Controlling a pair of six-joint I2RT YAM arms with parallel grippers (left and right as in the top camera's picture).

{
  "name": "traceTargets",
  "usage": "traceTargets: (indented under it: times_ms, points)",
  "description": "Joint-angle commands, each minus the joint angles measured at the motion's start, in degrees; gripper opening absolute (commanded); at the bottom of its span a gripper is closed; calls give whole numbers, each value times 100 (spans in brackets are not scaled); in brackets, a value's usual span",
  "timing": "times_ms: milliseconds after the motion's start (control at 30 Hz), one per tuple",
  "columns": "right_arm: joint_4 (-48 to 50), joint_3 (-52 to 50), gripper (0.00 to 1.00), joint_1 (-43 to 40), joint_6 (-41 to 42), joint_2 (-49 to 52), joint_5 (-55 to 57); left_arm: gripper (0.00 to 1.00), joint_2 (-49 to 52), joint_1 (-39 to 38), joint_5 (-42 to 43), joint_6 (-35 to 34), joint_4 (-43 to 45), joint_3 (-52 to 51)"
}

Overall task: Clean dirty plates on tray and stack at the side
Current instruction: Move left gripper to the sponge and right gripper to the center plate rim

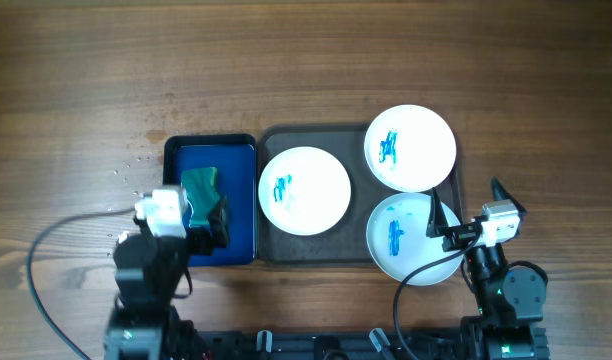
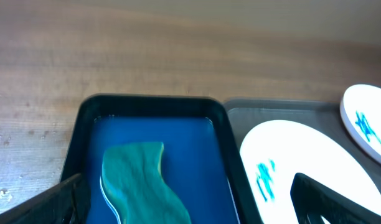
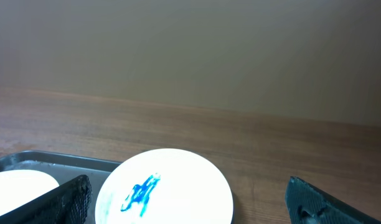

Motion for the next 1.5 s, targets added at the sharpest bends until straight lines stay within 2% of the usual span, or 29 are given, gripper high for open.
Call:
traceTargets:
  times_ms: [0, 100, 233, 300, 433, 767, 900, 967, 1033, 1100, 1267, 1400, 1467]
  points:
    - [15, -11, 100, -9, -76, -31, 13, 100, 1545, -26, 120, 503, -1040, 1823]
    - [15, -11, 100, -9, -79, -31, 15, 100, 3132, -26, 107, 535, -2664, 3707]
    - [15, -11, 100, -9, -79, -31, 15, 100, 4516, -26, 195, 234, -4481, 5466]
    - [17, -11, 100, -9, -76, -31, 13, 100, 4900, -26, 326, -50, -4968, 5858]
    - [15, -11, 100, -9, -79, -31, 15, 100, 5184, -26, 802, -387, -5381, 5893]
    - [66, -11, 100, -9, -129, -31, 13, 100, 5226, -26, 874, -385, -5490, 5893]
    - [28, -11, 100, -9, 400, -20, -74, 100, 5226, -26, 874, -385, -5466, 5893]
    - [66, -11, 100, -9, 822, -20, -452, 100, 5226, -26, 874, -385, -5466, 5893]
    - [155, -9, 100, -9, 942, -20, -1449, 100, 5226, -26, 874, -385, -5466, 5893]
    - [190, -9, 100, -9, 1432, -20, -2028, 100, 5226, -26, 874, -385, -5466, 5893]
    - [243, 302, 100, -9, 2308, 44, -2876, 100, 5226, -26, 874, -385, -5421, 5893]
    - [278, 1187, 100, -9, 2275, 675, -3292, 100, 5226, -26, 874, -387, -5405, 5893]
    - [269, 1980, 100, -9, 2020, 1567, -3742, 100, 5226, -26, 874, -385, -5405, 5893]
